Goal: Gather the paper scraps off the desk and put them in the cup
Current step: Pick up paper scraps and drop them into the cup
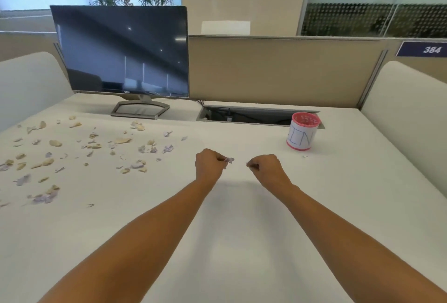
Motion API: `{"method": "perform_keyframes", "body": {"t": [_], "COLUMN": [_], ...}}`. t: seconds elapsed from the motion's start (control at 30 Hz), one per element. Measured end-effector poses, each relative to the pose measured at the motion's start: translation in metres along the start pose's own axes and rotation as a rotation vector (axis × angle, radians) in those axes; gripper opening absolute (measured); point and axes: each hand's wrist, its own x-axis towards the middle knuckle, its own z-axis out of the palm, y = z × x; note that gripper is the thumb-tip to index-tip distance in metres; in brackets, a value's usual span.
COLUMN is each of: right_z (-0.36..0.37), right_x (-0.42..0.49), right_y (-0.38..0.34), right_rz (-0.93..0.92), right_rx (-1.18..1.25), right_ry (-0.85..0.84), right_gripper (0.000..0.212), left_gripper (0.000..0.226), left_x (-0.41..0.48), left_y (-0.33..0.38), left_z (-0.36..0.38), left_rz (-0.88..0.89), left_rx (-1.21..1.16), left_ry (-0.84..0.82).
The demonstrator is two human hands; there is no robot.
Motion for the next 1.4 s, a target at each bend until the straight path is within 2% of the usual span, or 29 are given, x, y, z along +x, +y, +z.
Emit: {"method": "perform_keyframes", "body": {"t": [0.3, 0.53, 0.7, 1.03, 1.23, 1.4], "right_z": [-0.068, -0.11, -0.124, -0.123, -0.122, -0.124], "right_x": [0.022, 0.062, 0.09, 0.118, 0.116, 0.107], "right_y": [0.058, 0.092, 0.106, 0.116, 0.114, 0.108], "right_rz": [0.18, 0.233, 0.246, 0.34, 0.37, 0.309], "right_rx": [0.024, -0.022, -0.041, -0.068, 0.003, 0.068], "right_ry": [0.17, 0.258, 0.316, 0.208, 0.279, 0.349], "right_gripper": [0.025, 0.029, 0.026, 0.031, 0.032, 0.031], "left_gripper": [0.035, 0.021, 0.019, 0.027, 0.034, 0.049], "left_x": [0.049, 0.084, 0.102, 0.117, 0.112, 0.105], "left_y": [0.09, 0.152, 0.183, 0.193, 0.192, 0.194], "left_z": [0.08, 0.109, 0.131, 0.158, 0.157, 0.153], "left_rz": [0.105, 0.3, 0.359, 0.308, 0.244, 0.257], "left_rx": [0.085, 0.163, 0.235, 0.187, 0.067, -0.035], "left_ry": [-0.118, -0.18, -0.212, -0.349, -0.354, -0.451]}}
